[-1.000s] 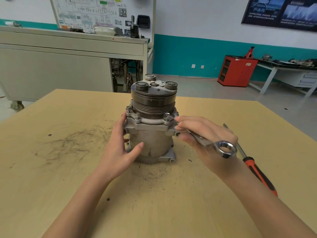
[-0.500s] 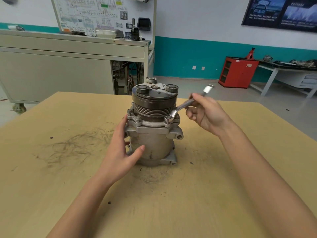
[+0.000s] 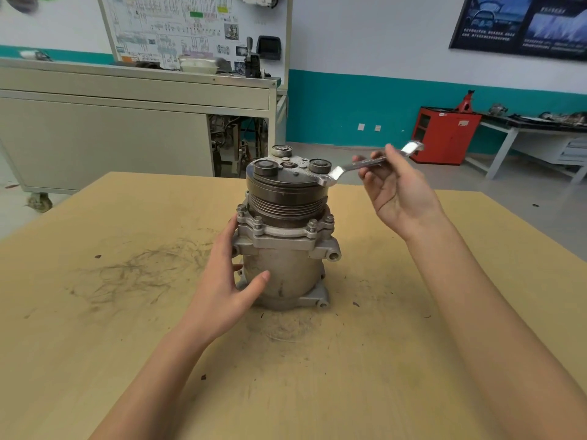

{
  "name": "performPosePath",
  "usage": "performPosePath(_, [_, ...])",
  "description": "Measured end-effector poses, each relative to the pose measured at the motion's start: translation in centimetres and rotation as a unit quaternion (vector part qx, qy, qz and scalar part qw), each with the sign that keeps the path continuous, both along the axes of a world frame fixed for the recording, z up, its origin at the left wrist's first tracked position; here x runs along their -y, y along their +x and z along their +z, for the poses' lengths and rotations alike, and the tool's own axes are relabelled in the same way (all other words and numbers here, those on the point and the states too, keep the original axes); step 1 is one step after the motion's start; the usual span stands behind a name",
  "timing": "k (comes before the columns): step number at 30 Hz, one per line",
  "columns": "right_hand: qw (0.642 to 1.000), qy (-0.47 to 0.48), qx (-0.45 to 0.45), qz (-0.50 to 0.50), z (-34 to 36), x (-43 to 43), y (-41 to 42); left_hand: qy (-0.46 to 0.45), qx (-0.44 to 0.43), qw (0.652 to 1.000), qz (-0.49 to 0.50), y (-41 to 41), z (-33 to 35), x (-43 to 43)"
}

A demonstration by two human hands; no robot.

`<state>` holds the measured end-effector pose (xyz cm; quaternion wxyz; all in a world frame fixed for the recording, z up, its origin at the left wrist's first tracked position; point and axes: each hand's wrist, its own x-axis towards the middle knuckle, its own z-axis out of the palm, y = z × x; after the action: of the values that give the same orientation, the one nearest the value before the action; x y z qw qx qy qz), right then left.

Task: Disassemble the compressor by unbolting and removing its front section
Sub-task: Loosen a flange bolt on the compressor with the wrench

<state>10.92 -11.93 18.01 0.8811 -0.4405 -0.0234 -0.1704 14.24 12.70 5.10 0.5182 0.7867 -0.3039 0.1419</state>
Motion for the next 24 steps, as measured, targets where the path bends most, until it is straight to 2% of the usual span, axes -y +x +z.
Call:
performPosePath(2, [0.998, -0.039, 0.025, -0.029, 0.2, -0.7, -1.8, 0.000, 0.000, 1.000, 0.001, -0.1, 0.2, 0.0])
performPosePath(4, [0.986, -0.119, 0.060, -0.105, -0.2, -1.6, -3.7, 0.001, -0.001, 1.000, 0.001, -0.1, 0.2, 0.0])
performPosePath(7, [0.918, -0.264, 0.160, -0.248, -1.4, -3.3, -5.7, -0.002, 0.000, 1.000, -0.003, -0.2, 0.3, 0.0])
performPosePath(11, [0.835, -0.370, 0.304, -0.272, -2.7, -4.9, -6.4, -0.004, -0.009, 1.000, -0.005, -0.3, 0.3, 0.0])
performPosePath(14, [0.792, -0.440, 0.317, -0.280, -3.5, -5.1, -6.3, 0.003, -0.011, 1.000, -0.002, -0.4, 0.4, 0.0])
performPosePath(19, [0.680, -0.574, 0.323, -0.321, -4.5, -4.7, -6.9, 0.000, -0.010, 1.000, -0.003, -0.4, 0.4, 0.0])
performPosePath(24, [0.635, -0.625, 0.313, -0.328, -5.2, -5.0, -7.8, 0.000, -0.013, 1.000, -0.006, -0.2, 0.2, 0.0])
